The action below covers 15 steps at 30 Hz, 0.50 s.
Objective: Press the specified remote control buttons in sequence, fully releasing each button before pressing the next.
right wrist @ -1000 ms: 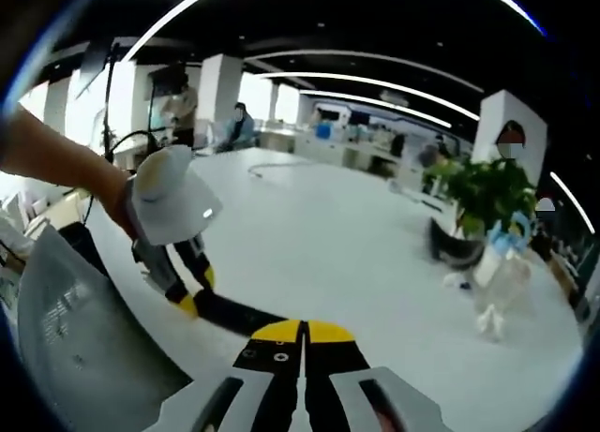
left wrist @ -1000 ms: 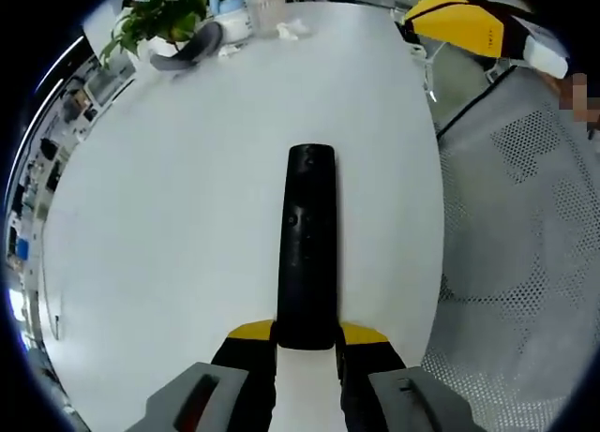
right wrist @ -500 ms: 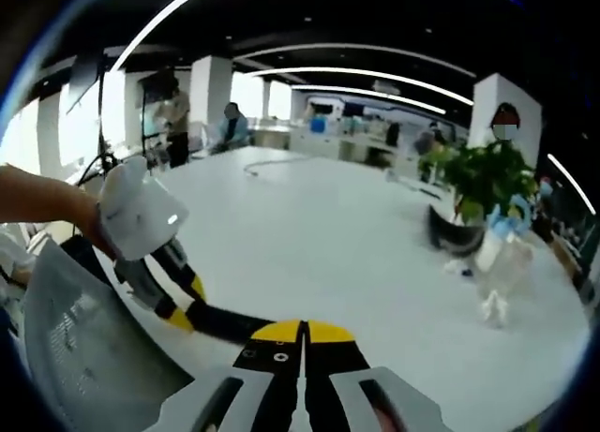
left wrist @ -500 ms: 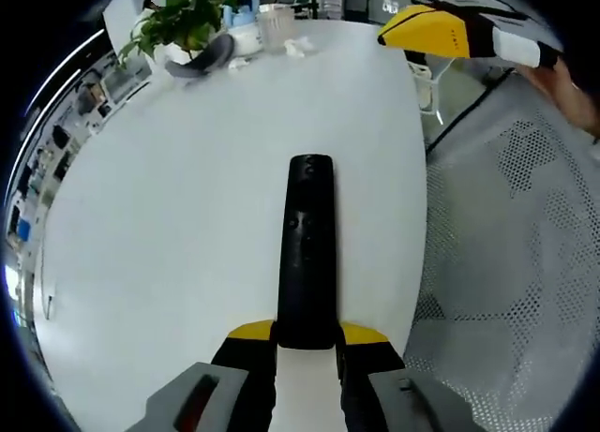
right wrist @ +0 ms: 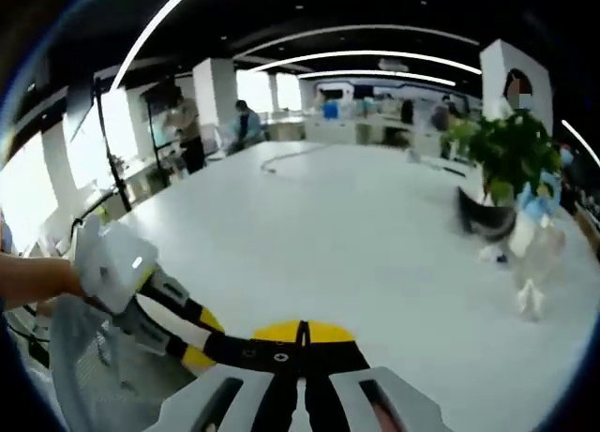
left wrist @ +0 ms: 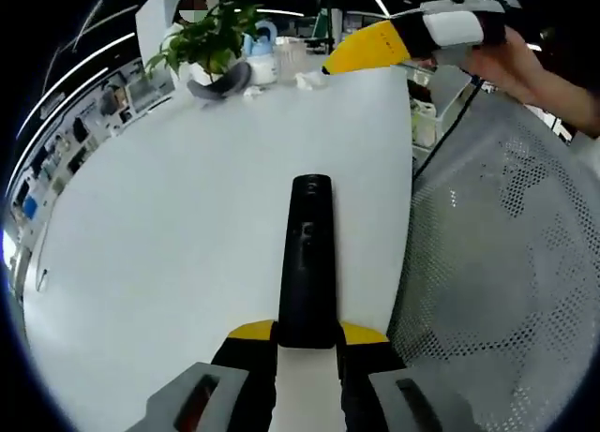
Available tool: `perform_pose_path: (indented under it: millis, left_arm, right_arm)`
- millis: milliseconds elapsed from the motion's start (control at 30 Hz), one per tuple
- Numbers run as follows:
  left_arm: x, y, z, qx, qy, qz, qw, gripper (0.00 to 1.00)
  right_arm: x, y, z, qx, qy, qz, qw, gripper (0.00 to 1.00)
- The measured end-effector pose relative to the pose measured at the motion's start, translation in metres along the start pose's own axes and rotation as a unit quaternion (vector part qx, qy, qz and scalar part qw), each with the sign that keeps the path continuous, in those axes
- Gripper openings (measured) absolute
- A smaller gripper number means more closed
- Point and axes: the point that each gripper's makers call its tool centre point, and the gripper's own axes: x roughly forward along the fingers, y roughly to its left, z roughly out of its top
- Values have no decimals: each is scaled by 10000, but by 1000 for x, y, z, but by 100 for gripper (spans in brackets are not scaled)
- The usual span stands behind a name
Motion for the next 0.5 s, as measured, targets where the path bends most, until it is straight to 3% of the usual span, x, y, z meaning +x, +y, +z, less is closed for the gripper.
perform_pose_path:
  millis: [100,267,400,500]
  left_arm:
    - [0,0,0,-41,-185,9,9998,23]
    - [0,-1,0,-57,-429,46,9991,23]
    - [1,-1,1,-85,-553,70,9984,23]
    - [1,-2,2,-52,-546,92,9985,23]
  right_arm:
    - [11,-7,-2,22,133,-79,9999,0]
    - [31,-17,-16,659,375,-42,9971,0]
    - [42,-22,-45,1077,888,-1,9902,0]
    - [43,-24,-54,1037,935,-16,9902,0]
